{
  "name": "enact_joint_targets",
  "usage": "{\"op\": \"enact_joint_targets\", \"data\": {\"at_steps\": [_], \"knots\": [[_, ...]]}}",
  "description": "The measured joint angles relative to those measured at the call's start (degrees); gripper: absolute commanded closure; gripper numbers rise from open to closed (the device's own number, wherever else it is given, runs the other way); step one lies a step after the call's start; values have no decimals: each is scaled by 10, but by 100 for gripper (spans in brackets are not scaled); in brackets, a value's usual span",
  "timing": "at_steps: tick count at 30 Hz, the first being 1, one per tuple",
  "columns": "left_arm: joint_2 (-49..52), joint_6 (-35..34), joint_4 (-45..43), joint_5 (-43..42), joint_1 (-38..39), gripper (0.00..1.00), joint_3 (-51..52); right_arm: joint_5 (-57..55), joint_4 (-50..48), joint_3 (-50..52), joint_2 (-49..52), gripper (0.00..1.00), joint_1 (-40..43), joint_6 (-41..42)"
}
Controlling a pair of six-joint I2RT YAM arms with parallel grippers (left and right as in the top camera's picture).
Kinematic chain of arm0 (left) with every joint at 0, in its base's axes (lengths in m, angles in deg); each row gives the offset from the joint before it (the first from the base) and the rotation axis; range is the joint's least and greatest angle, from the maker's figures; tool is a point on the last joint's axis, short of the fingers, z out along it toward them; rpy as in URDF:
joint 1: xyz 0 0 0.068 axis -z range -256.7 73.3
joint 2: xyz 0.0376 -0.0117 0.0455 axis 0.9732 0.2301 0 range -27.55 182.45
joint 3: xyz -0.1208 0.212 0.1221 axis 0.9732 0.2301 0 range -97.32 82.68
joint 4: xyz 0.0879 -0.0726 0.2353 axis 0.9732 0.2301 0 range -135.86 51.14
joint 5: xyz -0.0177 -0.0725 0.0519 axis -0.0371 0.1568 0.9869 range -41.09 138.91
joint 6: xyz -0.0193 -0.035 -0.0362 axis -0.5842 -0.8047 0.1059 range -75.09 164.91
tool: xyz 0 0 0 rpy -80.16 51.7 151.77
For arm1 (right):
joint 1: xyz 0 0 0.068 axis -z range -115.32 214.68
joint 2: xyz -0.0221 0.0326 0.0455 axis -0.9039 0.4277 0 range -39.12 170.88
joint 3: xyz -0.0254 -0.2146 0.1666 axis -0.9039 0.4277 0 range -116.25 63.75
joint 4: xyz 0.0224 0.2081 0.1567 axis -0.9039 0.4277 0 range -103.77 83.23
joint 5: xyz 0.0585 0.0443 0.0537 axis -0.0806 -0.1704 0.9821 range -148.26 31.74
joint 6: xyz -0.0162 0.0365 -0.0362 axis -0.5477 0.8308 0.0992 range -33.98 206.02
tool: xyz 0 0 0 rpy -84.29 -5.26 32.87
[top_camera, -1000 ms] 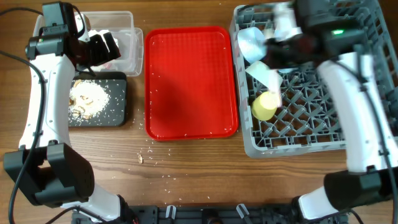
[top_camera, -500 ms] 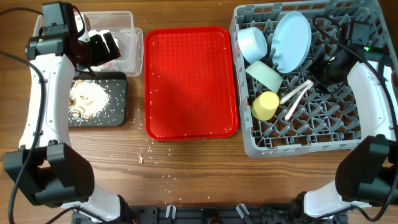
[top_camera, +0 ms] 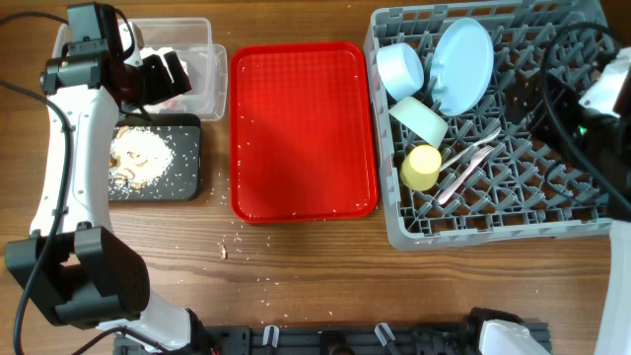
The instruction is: Sort waste into correct bins and load items into the dishwasher rack
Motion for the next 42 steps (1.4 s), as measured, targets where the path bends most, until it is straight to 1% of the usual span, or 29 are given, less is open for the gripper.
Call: {"op": "enact_joint_targets", "data": {"at_steps": [3, 5, 6, 7, 9, 10, 12, 14, 16, 19, 23, 26, 30, 42], "knots": [[0, 0, 0, 0, 0, 0, 0, -2, -16, 0, 1, 0, 0, -42], [0, 0, -2, 0, 0, 0, 0, -5, -115, 15, -1, 0, 0, -61], [0, 0, -1, 0, 0, 0, 0, -5, -196, 46, -11, 0, 0, -82], [0, 0, -2, 0, 0, 0, 0, -5, -268, 100, -35, 0, 0, -102], [0, 0, -1, 0, 0, 0, 0, -5, -401, 252, -116, 0, -1, -125], [0, 0, 0, 1, 0, 0, 0, -5, -464, 343, -172, 0, -1, -126], [0, 0, -2, 2, 0, 0, 0, -7, -557, 478, -257, 0, -1, -124], [0, 0, 0, 2, 0, 0, 0, -12, -621, 643, -384, 0, -1, -121], [0, 0, 0, 2, 0, 0, 0, -16, -670, 768, -485, 0, -1, -120], [-1, 0, -1, 2, 0, 0, 0, -17, -689, 862, -575, 0, -10, -119], [-1, 0, -1, 2, 0, 0, 0, -28, -682, 904, -622, 0, -34, -119], [-1, 0, -1, 2, 0, 0, 0, -31, -680, 906, -641, 0, -49, -119], [-1, 0, -1, 2, 0, 0, 0, -31, -681, 906, -690, 0, -50, -119], [-1, 0, -1, 2, 0, 0, 0, -31, -680, 906, -690, 0, -50, -119]]}}
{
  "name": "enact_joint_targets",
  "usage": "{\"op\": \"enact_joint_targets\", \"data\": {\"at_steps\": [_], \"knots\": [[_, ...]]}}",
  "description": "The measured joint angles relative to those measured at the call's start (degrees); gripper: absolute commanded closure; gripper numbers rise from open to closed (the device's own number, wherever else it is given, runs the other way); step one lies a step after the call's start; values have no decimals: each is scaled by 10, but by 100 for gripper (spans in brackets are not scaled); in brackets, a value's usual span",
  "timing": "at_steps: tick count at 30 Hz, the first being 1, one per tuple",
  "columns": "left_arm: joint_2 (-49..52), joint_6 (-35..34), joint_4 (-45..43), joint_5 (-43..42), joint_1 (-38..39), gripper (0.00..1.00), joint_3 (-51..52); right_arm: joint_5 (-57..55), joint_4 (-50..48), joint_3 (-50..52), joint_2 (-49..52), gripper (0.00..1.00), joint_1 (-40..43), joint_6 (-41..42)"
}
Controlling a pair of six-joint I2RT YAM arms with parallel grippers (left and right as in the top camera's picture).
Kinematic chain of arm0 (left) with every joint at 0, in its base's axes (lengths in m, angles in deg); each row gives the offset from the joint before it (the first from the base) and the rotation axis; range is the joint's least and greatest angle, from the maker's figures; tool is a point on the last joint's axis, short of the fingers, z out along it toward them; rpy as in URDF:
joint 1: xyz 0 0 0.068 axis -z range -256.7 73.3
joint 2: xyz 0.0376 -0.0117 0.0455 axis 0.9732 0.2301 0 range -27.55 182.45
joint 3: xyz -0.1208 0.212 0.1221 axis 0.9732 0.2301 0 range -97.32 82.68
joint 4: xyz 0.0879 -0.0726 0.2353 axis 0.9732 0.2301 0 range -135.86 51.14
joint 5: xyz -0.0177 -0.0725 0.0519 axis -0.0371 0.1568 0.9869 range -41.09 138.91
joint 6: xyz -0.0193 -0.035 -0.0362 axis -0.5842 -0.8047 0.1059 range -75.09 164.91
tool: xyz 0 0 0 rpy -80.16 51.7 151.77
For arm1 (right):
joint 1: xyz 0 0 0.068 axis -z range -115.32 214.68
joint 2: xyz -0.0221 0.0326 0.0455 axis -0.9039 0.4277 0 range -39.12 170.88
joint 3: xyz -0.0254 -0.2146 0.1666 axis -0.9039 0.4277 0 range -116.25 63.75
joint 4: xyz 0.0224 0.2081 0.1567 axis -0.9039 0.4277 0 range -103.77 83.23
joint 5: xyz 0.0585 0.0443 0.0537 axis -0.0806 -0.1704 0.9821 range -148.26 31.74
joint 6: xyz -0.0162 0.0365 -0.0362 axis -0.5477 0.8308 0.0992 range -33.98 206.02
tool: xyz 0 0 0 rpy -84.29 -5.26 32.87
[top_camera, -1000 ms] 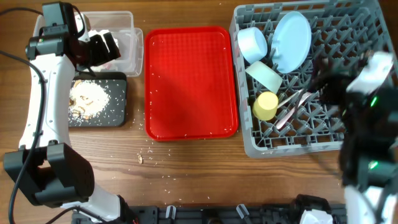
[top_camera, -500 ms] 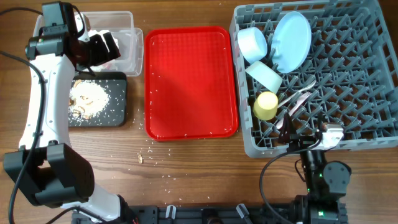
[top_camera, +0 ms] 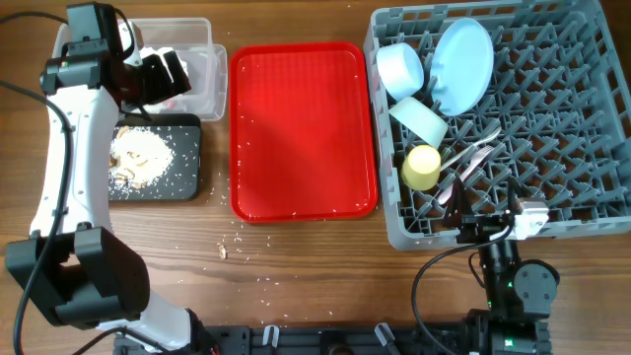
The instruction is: Sort waste into correct bins and load items into the dishwasher rack
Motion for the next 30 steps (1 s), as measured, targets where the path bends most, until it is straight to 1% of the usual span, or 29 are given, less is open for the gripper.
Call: {"op": "enact_joint_targets", "data": {"at_steps": [4, 6, 9, 10, 11, 13, 14, 16, 17, 18, 20, 22, 25, 26, 27, 29, 30], "knots": [[0, 0, 6, 2, 0, 0, 0, 0, 0, 0, 0, 0, 0, 0], [0, 0, 24, 5, 0, 0, 0, 0, 0, 0, 0, 0, 0, 0], [0, 11, 8, 5, 1, 0, 2, 0, 0, 0, 0, 0, 0, 0], [-1, 23, -23, 2, 3, 0, 5, 0, 0, 0, 0, 0, 0, 0], [-12, 46, -94, -3, 14, 0, 26, 0, 0, 0, 0, 0, 0, 0], [-45, 70, -195, -9, 37, 0, 82, 0, 0, 0, 1, 1, 0, 0], [-84, 82, -264, -11, 55, 0, 141, -1, 0, 0, 1, 0, 0, 0], [-148, 89, -341, -17, 68, 0, 228, -2, 0, 0, 1, 0, 0, 0], [-183, 91, -370, -17, 68, 0, 275, -2, 0, 0, 1, 0, 0, 0], [-242, 91, -408, -17, 65, 0, 354, -2, 0, 0, 1, 0, 0, 0], [-325, 91, -459, -17, 57, 0, 449, -2, 0, 0, 1, 0, 0, 0], [-455, 91, -479, -17, 40, 0, 554, -2, 0, 0, 2, 0, 0, 0], [-586, 91, -489, -11, 33, 0, 640, -2, 0, 0, 2, 0, 0, 0], [-643, 91, -492, -7, 32, 0, 678, -2, 0, 0, 2, 0, 0, 0], [-695, 91, -510, -4, 32, 0, 718, -2, 0, 0, 2, 0, 0, 0], [-755, 90, -600, 0, 32, 0, 797, -2, 1, 0, 2, 0, 0, 0], [-800, 87, -621, 2, 32, 0, 850, -2, 1, 0, 2, 0, 0, 0]]}}
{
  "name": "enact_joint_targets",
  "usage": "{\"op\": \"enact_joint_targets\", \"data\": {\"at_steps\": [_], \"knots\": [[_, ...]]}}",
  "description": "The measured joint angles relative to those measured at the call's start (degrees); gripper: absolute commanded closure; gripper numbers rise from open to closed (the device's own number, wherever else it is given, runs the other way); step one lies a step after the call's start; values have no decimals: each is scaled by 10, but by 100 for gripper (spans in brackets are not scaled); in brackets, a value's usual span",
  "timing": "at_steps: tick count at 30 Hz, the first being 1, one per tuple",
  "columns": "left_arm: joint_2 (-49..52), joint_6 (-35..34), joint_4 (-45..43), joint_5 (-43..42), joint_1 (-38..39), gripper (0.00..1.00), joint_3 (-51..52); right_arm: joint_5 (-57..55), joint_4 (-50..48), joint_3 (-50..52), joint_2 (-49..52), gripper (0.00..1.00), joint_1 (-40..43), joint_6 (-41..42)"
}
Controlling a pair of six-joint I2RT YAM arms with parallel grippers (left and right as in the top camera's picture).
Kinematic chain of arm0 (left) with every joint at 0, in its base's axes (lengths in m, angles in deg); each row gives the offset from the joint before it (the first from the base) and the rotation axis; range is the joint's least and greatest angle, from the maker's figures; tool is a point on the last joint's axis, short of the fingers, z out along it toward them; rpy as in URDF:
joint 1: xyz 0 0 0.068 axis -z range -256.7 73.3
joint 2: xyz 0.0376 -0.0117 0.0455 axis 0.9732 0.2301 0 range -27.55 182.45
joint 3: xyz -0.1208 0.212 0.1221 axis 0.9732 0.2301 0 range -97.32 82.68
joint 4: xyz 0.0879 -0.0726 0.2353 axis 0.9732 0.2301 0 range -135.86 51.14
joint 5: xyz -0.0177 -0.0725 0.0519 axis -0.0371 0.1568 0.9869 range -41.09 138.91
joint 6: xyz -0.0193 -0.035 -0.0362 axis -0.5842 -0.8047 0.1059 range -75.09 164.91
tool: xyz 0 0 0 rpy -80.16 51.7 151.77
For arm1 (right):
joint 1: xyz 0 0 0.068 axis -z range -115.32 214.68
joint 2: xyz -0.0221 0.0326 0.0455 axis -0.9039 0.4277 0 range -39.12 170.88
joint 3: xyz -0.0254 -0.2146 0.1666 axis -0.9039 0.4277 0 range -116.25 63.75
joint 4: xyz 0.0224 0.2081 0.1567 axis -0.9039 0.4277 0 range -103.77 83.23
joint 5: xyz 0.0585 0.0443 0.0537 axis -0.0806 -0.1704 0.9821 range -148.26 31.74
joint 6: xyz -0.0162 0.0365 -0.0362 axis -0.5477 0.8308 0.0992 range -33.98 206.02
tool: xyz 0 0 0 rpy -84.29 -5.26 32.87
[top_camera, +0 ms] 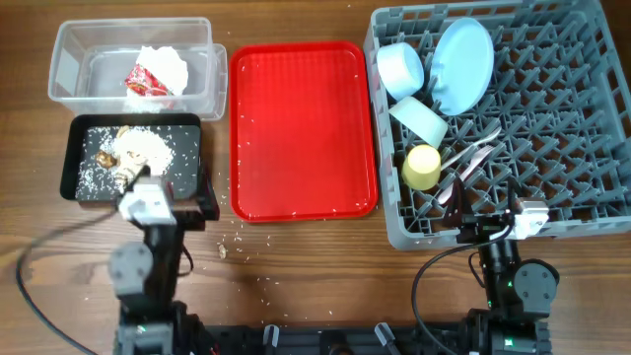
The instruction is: Sort waste into correct bins and load items into the dishwasher rack
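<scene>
The red tray (304, 128) lies bare apart from a few crumbs. A clear plastic bin (74, 69) at the back left holds a crumpled white and red wrapper (156, 71). In front of it, the black bin (79, 158) holds food scraps and rice (133, 150). The grey dishwasher rack (562, 118) carries a blue plate (461, 64), a blue bowl (399, 69), a pale green cup (419, 120), a yellow cup (422, 168) and pink cutlery (470, 160). My left gripper (192, 209) sits folded low by the black bin's front right corner. By the rack's front edge sits my right gripper (471, 233). Neither gripper's fingers show clearly.
Crumbs (223, 250) are scattered on the wooden table in front of the tray. Both arm bases stand at the near edge, with cables trailing beside them. The rack fills the right side.
My left arm has left the clear bin and now sits folded at the table's front, beside the black bin. The wrapper lies uncovered in the clear bin. The right arm has not moved.
First my left gripper hung over the clear bin and my right arm reached over the rack's right side. Then the right arm was folded at the front, the left unchanged. Now both arms are folded at the front and the tray is bare.
</scene>
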Motion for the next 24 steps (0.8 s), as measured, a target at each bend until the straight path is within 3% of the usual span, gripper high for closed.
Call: {"op": "enact_joint_targets", "data": {"at_steps": [3, 9, 12, 24], "knots": [[-67, -11, 0, 0, 0, 0, 64, 0, 0, 0, 0, 0, 0, 0], [-149, -14, 118, 1, 0, 0, 71, 0, 0, 0, 0, 0, 0, 0], [-191, -14, 118, 2, 0, 0, 71, 0, 0, 0, 0, 0, 0, 0], [-202, -16, 118, 2, 0, 0, 71, 0, 0, 0, 0, 0, 0, 0]]}}
